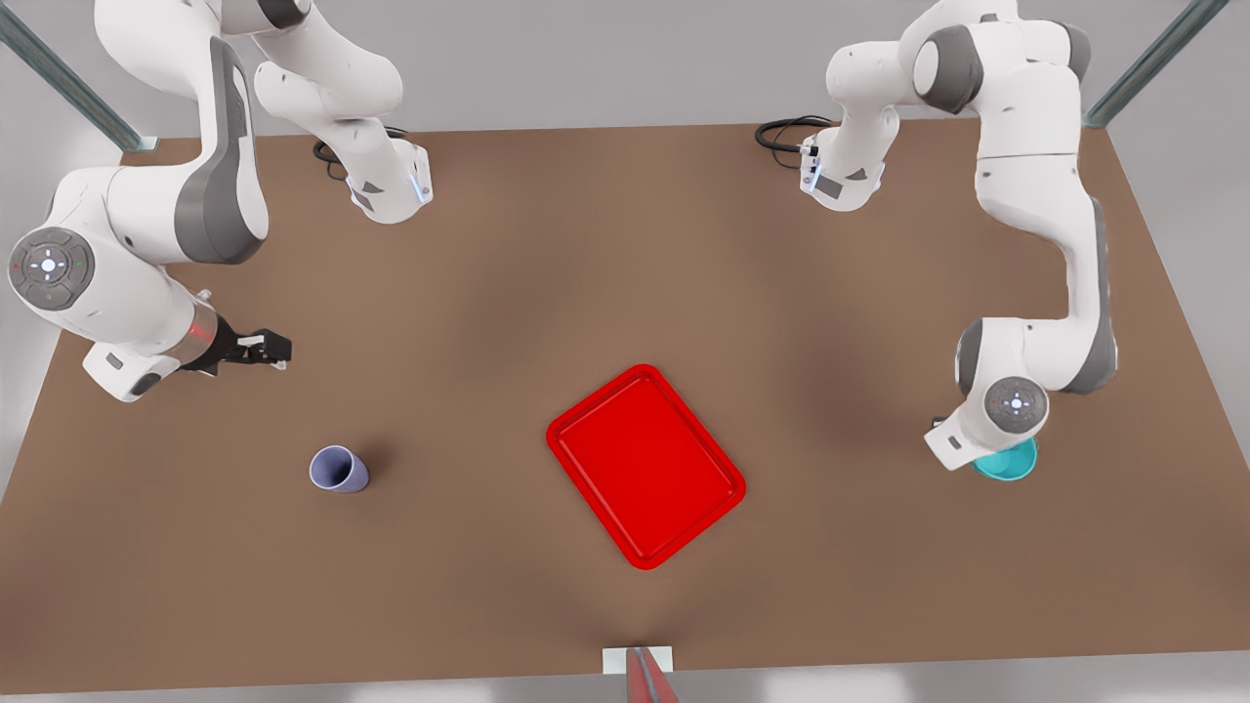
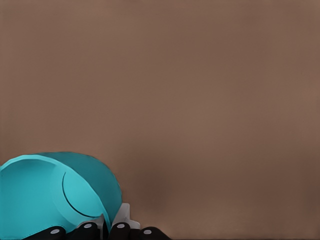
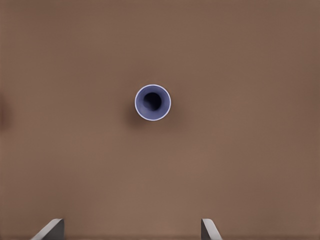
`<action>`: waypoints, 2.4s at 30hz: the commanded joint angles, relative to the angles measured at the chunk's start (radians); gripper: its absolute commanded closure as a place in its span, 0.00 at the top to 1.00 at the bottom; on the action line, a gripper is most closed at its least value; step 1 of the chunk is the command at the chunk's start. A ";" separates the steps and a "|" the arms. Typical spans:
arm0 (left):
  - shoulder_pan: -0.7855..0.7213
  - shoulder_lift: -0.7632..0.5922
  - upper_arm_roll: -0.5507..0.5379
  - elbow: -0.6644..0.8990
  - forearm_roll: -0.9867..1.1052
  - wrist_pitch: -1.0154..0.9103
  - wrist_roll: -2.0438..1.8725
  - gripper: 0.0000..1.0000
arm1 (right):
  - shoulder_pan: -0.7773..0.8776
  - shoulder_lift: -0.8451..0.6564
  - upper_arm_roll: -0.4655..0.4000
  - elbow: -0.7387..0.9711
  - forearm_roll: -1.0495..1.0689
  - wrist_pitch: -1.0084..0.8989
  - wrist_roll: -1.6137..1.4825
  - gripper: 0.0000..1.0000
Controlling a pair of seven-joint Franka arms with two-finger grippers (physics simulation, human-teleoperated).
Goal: Place the bowl on the tray with the left arm and the cup on the tray with the right arm
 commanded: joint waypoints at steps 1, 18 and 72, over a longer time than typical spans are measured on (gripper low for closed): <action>-0.013 -0.008 0.002 0.003 -0.146 -0.011 0.004 0.26 | -0.009 -0.001 -0.002 0.000 0.000 0.000 -0.002 1.00; -0.711 0.395 0.178 0.525 -0.363 -0.011 -0.309 0.26 | -0.113 0.361 0.000 -0.118 0.015 0.462 -0.017 1.00; -0.028 -0.260 0.092 0.327 -0.344 -0.542 -0.225 1.00 | 0.031 0.510 0.078 0.084 0.083 0.416 -0.006 0.21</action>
